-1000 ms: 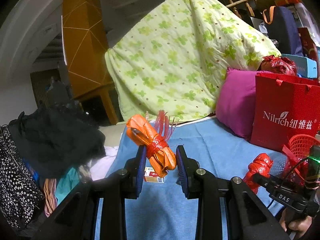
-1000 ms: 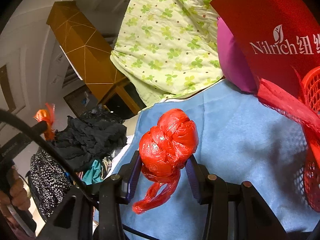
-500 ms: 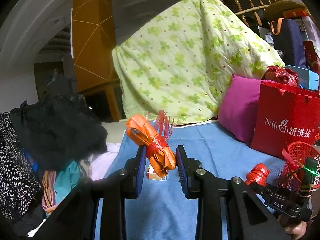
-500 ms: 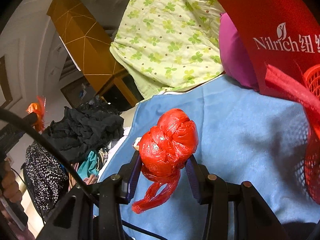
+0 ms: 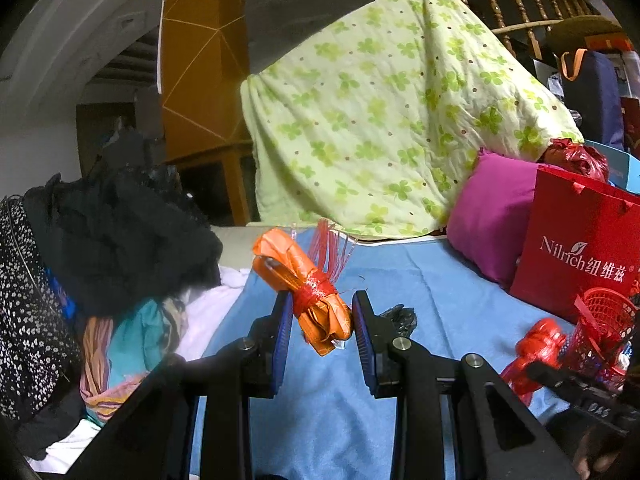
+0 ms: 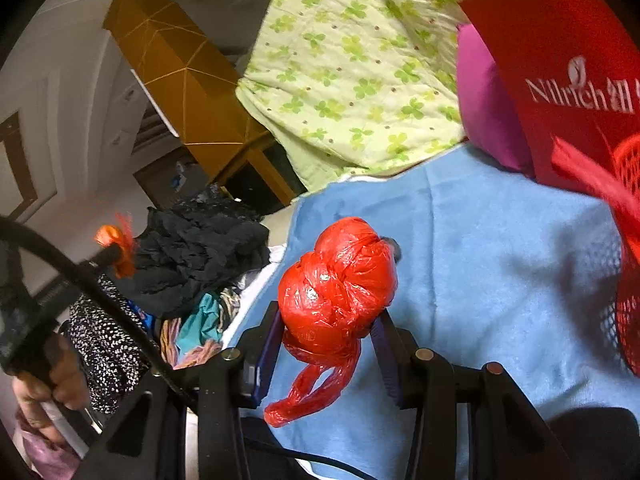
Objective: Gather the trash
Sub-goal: 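Carry the red bag and orange bag toward the red mesh basket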
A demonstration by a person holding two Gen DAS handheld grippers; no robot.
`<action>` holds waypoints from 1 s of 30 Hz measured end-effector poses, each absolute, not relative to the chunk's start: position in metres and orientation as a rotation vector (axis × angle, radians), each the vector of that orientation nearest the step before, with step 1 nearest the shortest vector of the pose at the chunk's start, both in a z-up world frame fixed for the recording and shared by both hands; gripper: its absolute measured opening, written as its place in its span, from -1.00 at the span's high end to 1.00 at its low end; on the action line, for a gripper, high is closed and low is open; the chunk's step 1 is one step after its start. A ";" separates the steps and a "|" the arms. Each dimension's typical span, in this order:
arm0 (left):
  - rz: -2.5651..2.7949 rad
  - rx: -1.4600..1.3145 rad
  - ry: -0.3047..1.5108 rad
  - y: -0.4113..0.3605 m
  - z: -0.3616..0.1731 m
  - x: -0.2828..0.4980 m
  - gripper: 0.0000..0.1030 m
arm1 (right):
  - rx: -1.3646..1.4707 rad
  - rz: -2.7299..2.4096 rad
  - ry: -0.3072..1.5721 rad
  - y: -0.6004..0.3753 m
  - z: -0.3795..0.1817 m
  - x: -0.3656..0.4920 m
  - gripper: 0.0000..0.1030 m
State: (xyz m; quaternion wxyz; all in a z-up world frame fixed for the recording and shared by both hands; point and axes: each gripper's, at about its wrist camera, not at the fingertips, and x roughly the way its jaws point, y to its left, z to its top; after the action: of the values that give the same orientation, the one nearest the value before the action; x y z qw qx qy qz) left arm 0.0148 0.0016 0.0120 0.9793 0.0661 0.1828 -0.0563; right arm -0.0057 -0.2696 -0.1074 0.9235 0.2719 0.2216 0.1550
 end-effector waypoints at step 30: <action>-0.124 0.148 0.402 0.000 -0.002 0.007 0.38 | 0.426 0.434 0.250 -0.231 -0.023 -0.068 0.09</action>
State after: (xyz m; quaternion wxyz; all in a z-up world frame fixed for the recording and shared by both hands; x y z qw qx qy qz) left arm 0.0072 0.0000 -0.0017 0.9752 0.0733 0.1994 -0.0617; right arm -0.0679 -0.2307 -0.0232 0.9464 0.2092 0.1228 0.2133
